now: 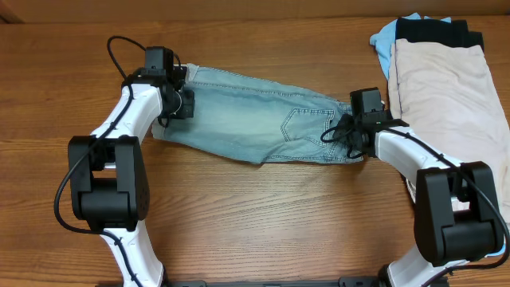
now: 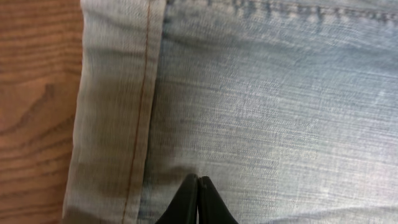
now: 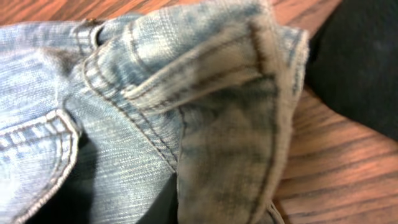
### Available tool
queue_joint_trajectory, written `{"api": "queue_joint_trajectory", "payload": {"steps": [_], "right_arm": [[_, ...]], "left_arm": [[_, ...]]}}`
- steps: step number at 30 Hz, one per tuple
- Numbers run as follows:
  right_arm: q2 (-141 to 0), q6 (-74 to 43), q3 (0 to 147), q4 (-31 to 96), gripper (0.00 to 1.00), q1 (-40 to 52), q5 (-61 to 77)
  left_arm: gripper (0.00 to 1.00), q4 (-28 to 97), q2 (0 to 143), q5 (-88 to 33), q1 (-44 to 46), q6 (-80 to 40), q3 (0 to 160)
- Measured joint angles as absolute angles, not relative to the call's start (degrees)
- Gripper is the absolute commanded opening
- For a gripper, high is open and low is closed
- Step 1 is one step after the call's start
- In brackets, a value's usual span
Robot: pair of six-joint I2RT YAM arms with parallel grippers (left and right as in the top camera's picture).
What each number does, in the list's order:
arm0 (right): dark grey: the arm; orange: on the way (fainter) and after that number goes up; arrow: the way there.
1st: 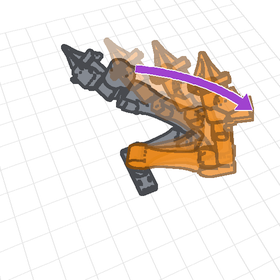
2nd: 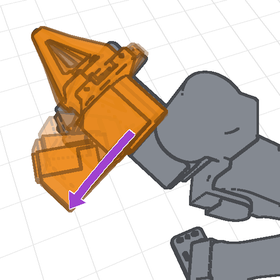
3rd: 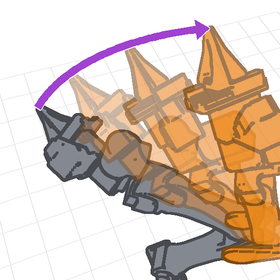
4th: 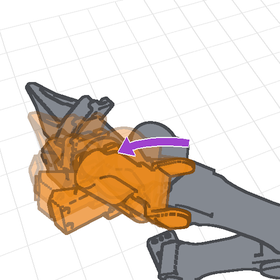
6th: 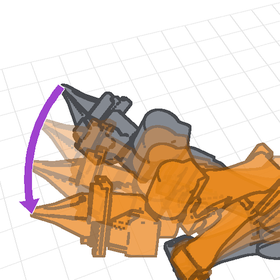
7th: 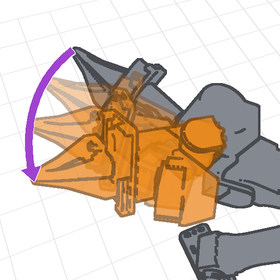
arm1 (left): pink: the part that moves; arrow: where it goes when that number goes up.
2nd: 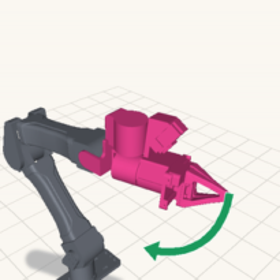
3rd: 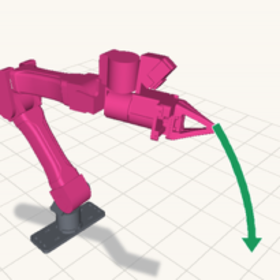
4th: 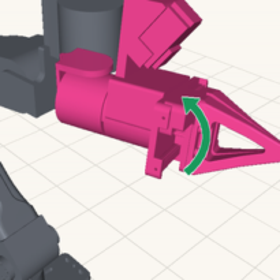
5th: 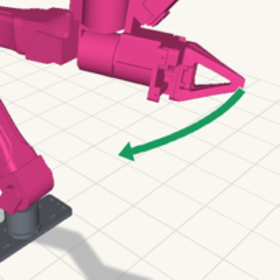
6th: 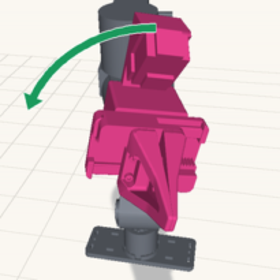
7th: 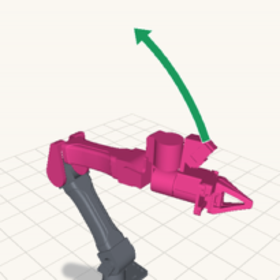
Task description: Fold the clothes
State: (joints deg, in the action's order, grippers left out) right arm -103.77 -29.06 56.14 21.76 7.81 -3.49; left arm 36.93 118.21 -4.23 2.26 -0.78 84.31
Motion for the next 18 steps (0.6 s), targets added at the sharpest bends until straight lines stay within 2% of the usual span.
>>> {"api": "queue_joint_trajectory", "payload": {"steps": [3, 7, 13, 18], "right_arm": [[-103.77, -27.92, 56.45, 22.41, 0.04, 7.38, -2.22], [-104.33, -25.3, 59.86, 29.56, 0.04, 7.14, 1.13], [-104.68, -19.44, 69.41, 49.04, 0.04, 7.2, 6.76], [-104.62, -13.02, 83.59, 62.28, 0.04, 7.25, 8.58]], "left_arm": [[0.04, 38.65, 118.21, -4.23, 2.26, -2.61, 84.31], [0.04, 42.13, 118.21, -4.23, 2.26, -3.31, 84.49], [0.04, 53.1, 118.13, -4.21, 2.26, -3.97, 89.54], [0.04, 63.29, 117.75, -4.51, 2.26, -4.16, 97.56]]}}
